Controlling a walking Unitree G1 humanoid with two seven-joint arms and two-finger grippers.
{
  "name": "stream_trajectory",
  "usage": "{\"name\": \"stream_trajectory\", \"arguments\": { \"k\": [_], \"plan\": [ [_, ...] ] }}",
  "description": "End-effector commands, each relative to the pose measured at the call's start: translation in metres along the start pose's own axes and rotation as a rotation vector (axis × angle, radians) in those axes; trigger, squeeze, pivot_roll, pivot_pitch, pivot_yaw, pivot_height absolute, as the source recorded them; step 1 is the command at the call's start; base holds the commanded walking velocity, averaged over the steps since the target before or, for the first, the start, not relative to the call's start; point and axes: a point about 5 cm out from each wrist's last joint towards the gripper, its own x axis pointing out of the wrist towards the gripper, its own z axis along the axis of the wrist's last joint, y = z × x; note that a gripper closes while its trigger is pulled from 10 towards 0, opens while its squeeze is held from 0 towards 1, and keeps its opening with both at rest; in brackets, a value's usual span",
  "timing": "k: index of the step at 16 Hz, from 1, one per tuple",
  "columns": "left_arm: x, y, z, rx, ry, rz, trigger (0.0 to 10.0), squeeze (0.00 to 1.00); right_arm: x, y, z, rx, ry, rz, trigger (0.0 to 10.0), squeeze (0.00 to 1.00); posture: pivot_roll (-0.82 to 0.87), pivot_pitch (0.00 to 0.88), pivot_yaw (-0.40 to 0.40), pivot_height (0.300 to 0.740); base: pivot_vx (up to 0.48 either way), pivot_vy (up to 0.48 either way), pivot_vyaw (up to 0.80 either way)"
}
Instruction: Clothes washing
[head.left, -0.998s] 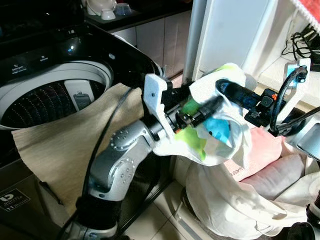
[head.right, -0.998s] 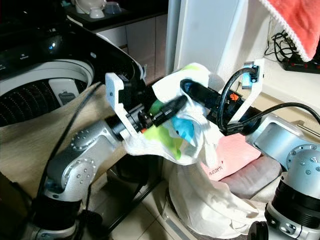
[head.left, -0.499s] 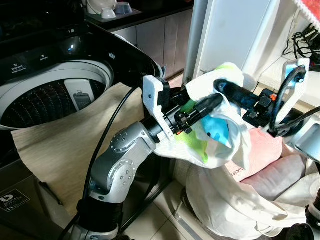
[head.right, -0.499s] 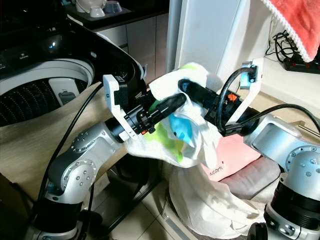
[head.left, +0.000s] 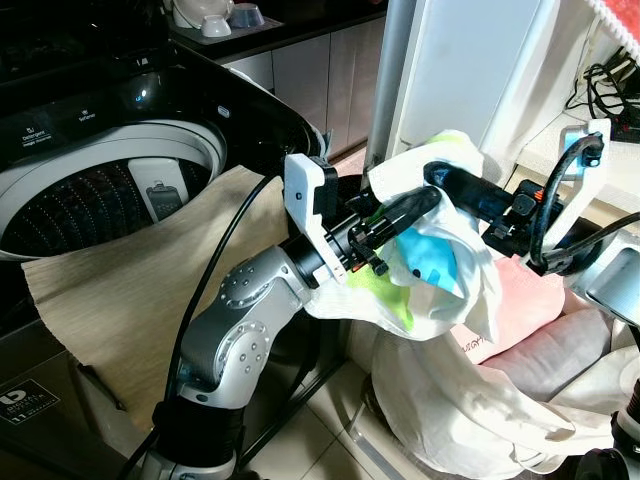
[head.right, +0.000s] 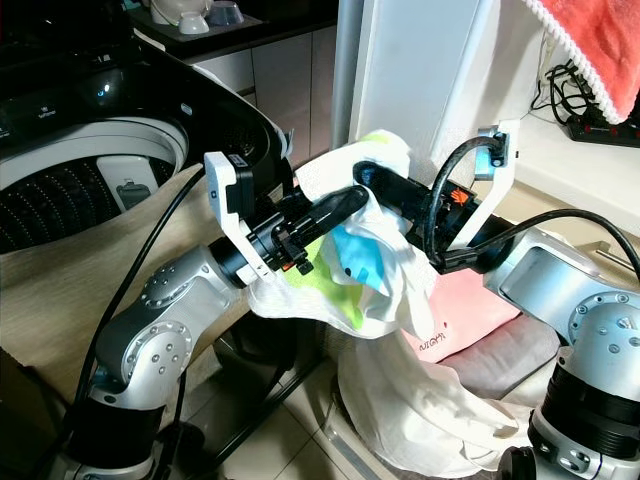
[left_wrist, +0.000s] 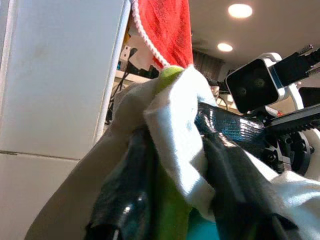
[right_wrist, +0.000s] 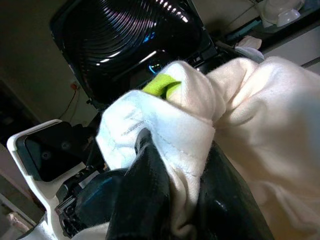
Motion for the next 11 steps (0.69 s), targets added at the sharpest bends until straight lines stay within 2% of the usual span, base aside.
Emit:
{"name": "stream_trajectory", "arguments": {
  "k": [1, 3, 4, 5, 6, 8, 9, 10, 11],
  "plan": [
    [0.002, -0.006, 0.001, 0.006, -0.005, -0.039, 0.0, 0.00, 0.002, 0.009, 0.001, -0.030, 0.004, 0.035, 0.0, 0.00, -0.17, 0.000, 0.001, 0.740, 0.000, 0.000, 0.00],
    [0.002, -0.006, 0.001, 0.003, -0.006, -0.044, 0.0, 0.00, 0.002, 0.009, 0.000, -0.041, 0.010, 0.033, 0.0, 0.00, -0.17, 0.000, 0.003, 0.740, 0.000, 0.000, 0.00],
    [0.001, -0.006, 0.000, 0.004, -0.006, -0.045, 0.0, 0.00, 0.002, 0.010, -0.001, -0.050, 0.015, 0.032, 0.9, 0.00, -0.17, 0.000, 0.004, 0.740, 0.000, 0.000, 0.00],
    [0.001, -0.006, 0.000, 0.003, -0.007, -0.046, 0.0, 0.00, 0.002, 0.011, -0.001, -0.057, 0.018, 0.033, 2.5, 0.00, -0.17, 0.000, 0.005, 0.740, 0.000, 0.000, 0.00],
    [0.001, -0.006, 0.001, 0.004, -0.008, -0.046, 0.0, 0.00, 0.002, 0.011, -0.001, -0.060, 0.019, 0.032, 3.1, 0.00, -0.17, 0.000, 0.005, 0.740, 0.000, 0.000, 0.00],
    [0.002, -0.004, 0.004, 0.006, -0.025, -0.027, 0.0, 0.00, 0.002, 0.011, -0.002, -0.080, 0.022, 0.029, 6.0, 0.00, -0.17, 0.000, 0.005, 0.740, 0.000, 0.000, 0.00],
    [0.002, -0.002, 0.006, 0.015, -0.035, -0.015, 0.0, 0.00, 0.003, 0.011, -0.002, -0.101, 0.024, 0.021, 10.0, 0.00, -0.17, 0.000, 0.005, 0.740, 0.000, 0.000, 0.00],
    [0.002, 0.001, 0.010, 0.014, -0.051, -0.003, 0.0, 0.00, 0.004, 0.011, -0.002, -0.099, 0.021, 0.022, 10.0, 0.66, -0.17, 0.000, 0.005, 0.740, 0.000, 0.000, 0.00],
    [0.002, 0.003, 0.014, 0.020, -0.063, 0.008, 0.0, 0.00, 0.004, 0.010, -0.002, -0.089, 0.015, 0.024, 10.0, 1.00, -0.17, 0.000, 0.005, 0.740, 0.000, 0.000, 0.00]
  ]
}}
